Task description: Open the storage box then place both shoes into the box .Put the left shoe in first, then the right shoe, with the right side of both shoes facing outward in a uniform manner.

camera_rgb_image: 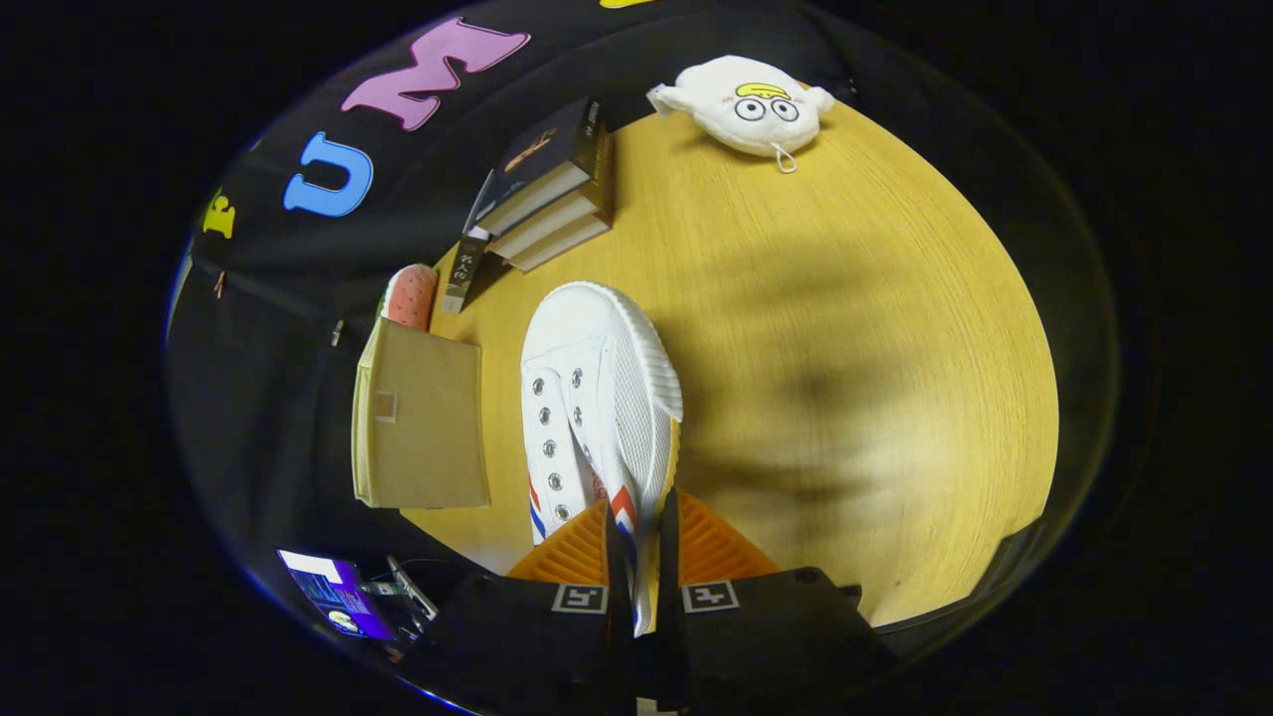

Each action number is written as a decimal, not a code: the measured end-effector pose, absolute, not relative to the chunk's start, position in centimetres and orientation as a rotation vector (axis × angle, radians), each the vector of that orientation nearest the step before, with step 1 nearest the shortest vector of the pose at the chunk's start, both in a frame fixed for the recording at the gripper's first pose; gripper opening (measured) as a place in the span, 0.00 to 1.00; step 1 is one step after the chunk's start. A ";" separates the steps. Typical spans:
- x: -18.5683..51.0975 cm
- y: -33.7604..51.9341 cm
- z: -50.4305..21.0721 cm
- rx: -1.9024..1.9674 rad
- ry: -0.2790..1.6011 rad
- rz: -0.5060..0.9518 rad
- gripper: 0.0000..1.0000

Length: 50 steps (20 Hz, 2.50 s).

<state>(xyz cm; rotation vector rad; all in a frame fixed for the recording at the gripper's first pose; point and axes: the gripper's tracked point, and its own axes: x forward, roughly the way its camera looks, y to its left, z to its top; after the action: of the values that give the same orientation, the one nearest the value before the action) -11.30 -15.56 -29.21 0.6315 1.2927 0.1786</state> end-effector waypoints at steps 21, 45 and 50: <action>-1.5 12.5 -16.7 0.872 1.149 0.251 0.12; 0.1 19.0 -21.6 0.733 1.082 0.186 0.77; -0.5 13.8 -19.2 0.577 0.928 0.177 0.98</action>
<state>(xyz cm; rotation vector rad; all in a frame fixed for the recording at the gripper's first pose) -0.53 13.83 -19.20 0.5775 0.9277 0.1773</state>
